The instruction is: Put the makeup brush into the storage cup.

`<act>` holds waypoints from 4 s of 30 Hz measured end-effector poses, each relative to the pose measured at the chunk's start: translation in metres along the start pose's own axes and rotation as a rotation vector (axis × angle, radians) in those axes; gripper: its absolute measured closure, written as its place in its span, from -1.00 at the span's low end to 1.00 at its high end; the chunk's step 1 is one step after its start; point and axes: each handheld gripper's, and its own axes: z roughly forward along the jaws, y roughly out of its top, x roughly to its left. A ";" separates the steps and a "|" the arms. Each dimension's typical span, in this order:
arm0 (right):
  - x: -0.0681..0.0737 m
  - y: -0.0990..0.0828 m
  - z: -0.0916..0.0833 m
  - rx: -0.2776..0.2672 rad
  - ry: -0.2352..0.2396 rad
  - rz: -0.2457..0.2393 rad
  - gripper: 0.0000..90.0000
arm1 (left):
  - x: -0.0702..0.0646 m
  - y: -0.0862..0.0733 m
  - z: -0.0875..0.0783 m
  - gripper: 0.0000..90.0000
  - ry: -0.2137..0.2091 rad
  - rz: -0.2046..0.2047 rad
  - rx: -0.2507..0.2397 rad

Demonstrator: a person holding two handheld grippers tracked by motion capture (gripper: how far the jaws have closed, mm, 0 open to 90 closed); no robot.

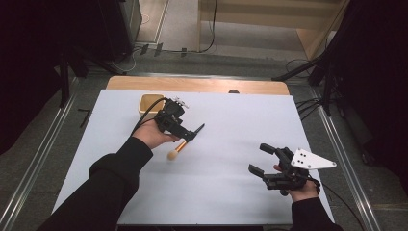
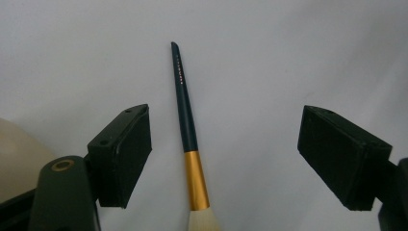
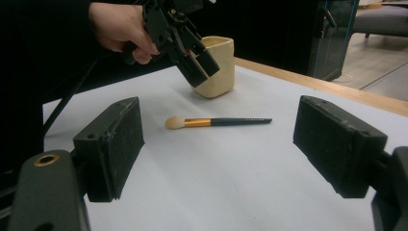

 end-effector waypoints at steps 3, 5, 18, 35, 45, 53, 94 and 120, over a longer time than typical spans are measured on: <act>0.000 0.000 0.000 0.005 0.003 -0.002 -0.58 | 0.000 0.004 0.006 -0.56 0.008 0.001 0.054; 0.000 0.000 0.001 0.009 0.005 -0.002 -0.58 | 0.000 0.007 0.008 -0.56 0.012 0.008 0.085; 0.001 -0.001 0.002 0.020 0.007 -0.007 -0.58 | -0.008 0.017 0.024 -0.53 0.018 0.065 0.277; 0.001 -0.001 0.001 0.020 0.008 -0.001 -0.58 | -0.003 0.012 0.035 -0.39 0.005 0.020 0.318; 0.001 0.000 0.002 0.019 0.009 0.000 -0.58 | -0.002 0.006 0.048 -0.36 0.014 0.004 0.351; 0.001 0.000 0.002 0.021 0.009 -0.002 -0.58 | 0.003 0.000 0.053 -0.26 0.028 -0.019 0.362; 0.000 0.000 0.004 0.061 0.013 0.038 -0.67 | 0.000 -0.009 0.059 0.72 0.134 -0.050 0.415; 0.006 0.001 0.008 0.086 0.076 0.004 -0.68 | 0.016 -0.015 -0.003 0.73 -0.076 -0.088 0.156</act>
